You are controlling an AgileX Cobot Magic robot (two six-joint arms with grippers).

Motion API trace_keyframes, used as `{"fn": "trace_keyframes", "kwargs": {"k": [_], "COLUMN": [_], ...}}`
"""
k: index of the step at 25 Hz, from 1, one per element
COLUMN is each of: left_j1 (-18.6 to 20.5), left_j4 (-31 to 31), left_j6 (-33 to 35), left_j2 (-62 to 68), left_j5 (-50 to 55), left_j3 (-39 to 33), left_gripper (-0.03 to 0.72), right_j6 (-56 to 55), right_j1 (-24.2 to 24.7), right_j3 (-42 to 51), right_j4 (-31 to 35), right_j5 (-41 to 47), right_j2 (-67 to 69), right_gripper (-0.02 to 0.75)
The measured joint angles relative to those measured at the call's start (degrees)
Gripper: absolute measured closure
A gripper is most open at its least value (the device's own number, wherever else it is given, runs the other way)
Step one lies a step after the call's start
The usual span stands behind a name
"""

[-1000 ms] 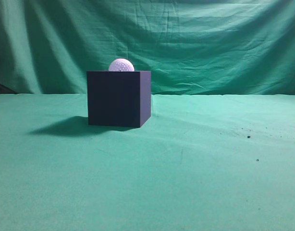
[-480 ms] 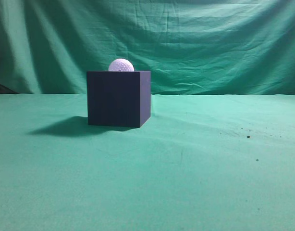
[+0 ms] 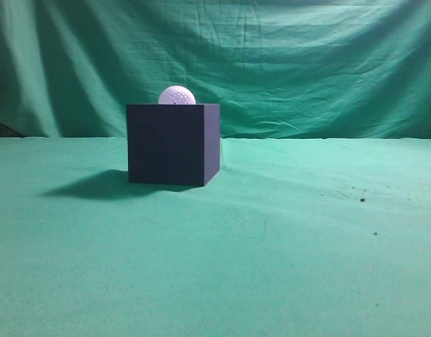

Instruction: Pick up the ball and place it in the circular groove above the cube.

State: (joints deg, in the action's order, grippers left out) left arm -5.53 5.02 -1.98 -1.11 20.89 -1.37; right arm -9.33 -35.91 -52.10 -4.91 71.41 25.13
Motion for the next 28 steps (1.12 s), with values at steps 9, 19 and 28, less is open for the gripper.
{"fn": "trace_keyframes", "kwargs": {"k": [9,19,28], "left_j1": [0.0,0.0,0.0], "left_j4": [0.0,0.0,0.0], "left_j6": [0.0,0.0,0.0], "left_j2": [0.0,0.0,0.0], "left_j5": [0.0,0.0,0.0], "left_j3": [0.0,0.0,0.0], "left_gripper": [0.688,0.688,0.688], "right_j6": [0.0,0.0,0.0], "right_j1": [14.23,30.39,31.03], "right_j3": [27.44,49.65,53.66], "right_j4": [-1.93,-1.12,-0.72], "right_j5": [-35.28,-52.86,-51.28], "right_j2": [-16.35,-25.68,-25.68], "right_gripper": [0.738,0.738,0.738]}}
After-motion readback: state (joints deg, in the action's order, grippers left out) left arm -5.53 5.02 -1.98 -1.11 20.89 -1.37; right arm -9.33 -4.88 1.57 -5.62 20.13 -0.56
